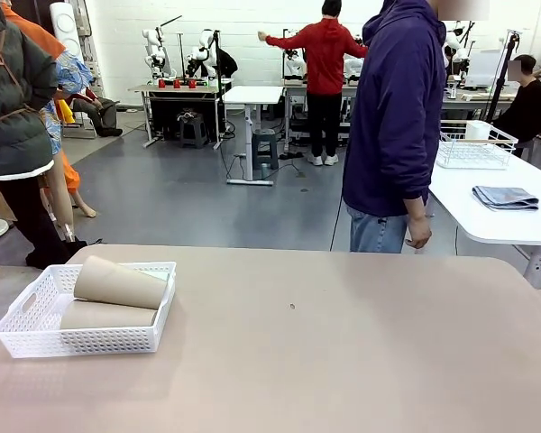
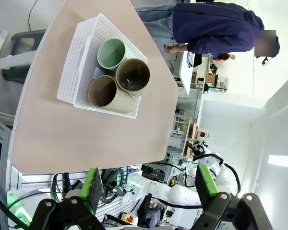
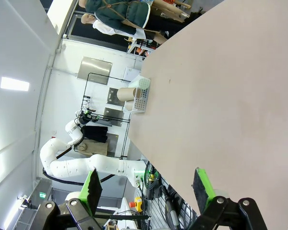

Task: Clean and organize the cups into the basket.
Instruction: Move the Organizing basket back to the left side of the table.

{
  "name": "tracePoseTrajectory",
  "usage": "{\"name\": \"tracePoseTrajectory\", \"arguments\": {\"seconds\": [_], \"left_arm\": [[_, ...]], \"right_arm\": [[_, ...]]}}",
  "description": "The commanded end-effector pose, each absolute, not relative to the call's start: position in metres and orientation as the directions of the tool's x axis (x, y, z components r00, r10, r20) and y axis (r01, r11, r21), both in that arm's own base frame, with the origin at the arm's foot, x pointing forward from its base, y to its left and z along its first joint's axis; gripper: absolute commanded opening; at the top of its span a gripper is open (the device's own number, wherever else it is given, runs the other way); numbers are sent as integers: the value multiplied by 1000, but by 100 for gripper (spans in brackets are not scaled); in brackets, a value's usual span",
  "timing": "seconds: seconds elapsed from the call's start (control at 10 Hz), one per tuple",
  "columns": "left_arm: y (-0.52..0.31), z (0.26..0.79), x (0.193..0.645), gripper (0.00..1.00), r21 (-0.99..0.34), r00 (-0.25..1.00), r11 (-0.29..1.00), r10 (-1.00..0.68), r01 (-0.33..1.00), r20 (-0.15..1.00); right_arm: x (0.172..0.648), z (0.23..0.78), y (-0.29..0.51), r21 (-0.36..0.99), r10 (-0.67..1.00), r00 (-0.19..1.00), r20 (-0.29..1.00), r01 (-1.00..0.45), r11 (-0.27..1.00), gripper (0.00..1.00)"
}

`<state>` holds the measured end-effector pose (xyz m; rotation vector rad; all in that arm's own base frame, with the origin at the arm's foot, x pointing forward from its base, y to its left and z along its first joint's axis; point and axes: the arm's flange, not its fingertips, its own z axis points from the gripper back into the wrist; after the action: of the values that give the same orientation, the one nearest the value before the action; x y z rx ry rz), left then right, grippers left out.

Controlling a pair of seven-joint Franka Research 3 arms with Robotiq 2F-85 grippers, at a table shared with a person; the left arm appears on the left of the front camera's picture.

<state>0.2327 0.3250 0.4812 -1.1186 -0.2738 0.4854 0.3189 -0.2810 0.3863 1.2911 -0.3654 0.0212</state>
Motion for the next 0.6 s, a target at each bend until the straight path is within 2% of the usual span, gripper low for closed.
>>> {"name": "tracePoseTrajectory", "arguments": {"seconds": [0.0, 0.5], "left_arm": [[324, 478, 230, 100, -908, 867, 354, 498, -224, -19], [324, 478, 230, 100, -908, 867, 354, 498, -224, -19]], "right_arm": [[318, 387, -281, 934, -188, 943, 273, -214, 285, 100], [318, 387, -281, 934, -188, 943, 273, -214, 285, 100]]}}
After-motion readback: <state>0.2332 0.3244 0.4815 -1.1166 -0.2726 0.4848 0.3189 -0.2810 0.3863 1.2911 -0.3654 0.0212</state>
